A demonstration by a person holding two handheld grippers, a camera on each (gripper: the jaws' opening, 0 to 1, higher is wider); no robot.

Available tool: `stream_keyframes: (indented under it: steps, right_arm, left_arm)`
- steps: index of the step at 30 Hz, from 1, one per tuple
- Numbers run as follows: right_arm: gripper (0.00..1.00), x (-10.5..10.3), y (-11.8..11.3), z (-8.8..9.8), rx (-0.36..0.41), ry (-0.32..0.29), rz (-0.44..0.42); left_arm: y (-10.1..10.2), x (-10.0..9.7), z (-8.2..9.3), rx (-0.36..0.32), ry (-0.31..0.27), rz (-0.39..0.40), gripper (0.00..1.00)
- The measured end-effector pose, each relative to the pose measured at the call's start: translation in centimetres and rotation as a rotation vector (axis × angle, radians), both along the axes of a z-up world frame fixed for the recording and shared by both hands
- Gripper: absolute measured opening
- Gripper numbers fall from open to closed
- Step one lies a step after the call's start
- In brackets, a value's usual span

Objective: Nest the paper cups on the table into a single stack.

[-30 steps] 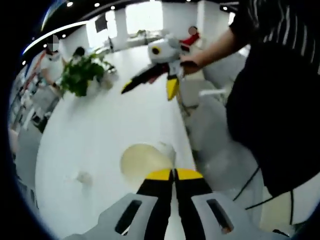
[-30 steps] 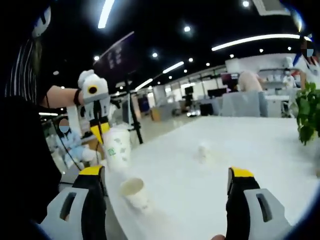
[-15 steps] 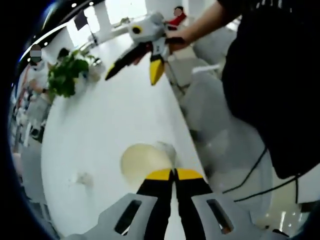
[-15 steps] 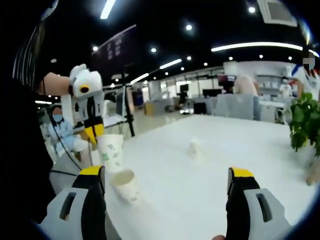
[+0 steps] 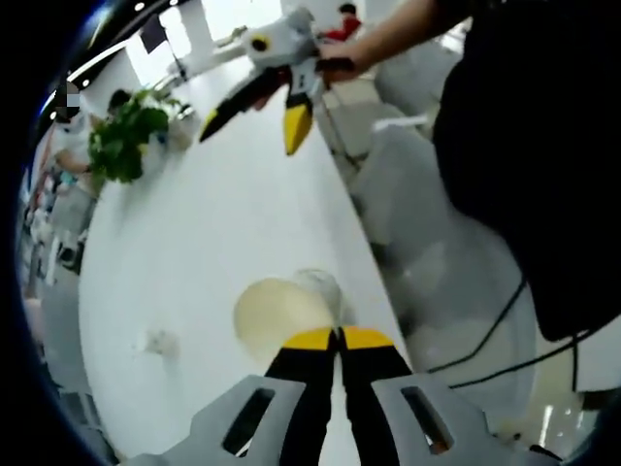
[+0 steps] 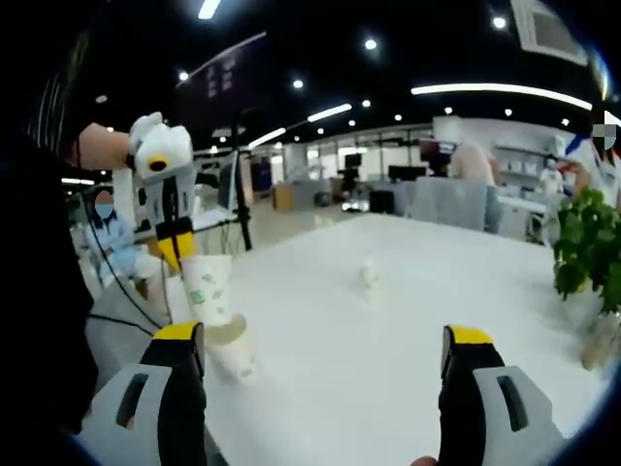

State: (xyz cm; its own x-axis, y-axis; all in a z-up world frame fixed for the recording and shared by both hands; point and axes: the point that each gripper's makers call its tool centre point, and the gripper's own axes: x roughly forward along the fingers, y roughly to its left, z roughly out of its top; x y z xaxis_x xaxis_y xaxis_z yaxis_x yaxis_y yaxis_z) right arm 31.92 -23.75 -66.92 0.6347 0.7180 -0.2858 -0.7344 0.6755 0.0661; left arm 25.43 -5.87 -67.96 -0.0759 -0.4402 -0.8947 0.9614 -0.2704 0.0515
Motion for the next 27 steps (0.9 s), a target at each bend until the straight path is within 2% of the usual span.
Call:
stream_keyframes:
  steps: [8, 10, 17, 21, 27]
  right_arm:
    - [1.00, -0.6, 0.3, -0.5, 0.002, 0.013, 0.017]
    - [1.00, -0.7, 0.2, -0.6, 0.005, 0.012, 0.014]
    - [1.00, -0.9, -0.3, -0.8, 0.019, 0.022, 0.000]
    - [1.00, -0.9, -0.9, -0.8, 0.032, 0.030, -0.014]
    - [1.00, -1.1, -1.5, -0.9, 0.035, 0.036, -0.021]
  left_arm:
    - [0.0, -0.2, -1.2, 0.051, -0.003, -0.009, 0.00]
    - [-0.4, -0.3, -1.3, 0.048, -0.020, -0.035, 0.00]
    - [-1.5, 0.1, -1.9, 0.059, -0.057, -0.053, 0.00]
    - [-1.7, -0.2, -2.6, 0.087, -0.067, -0.084, 0.00]
    - [-1.8, 0.0, -3.5, 0.130, -0.074, -0.080, 0.00]
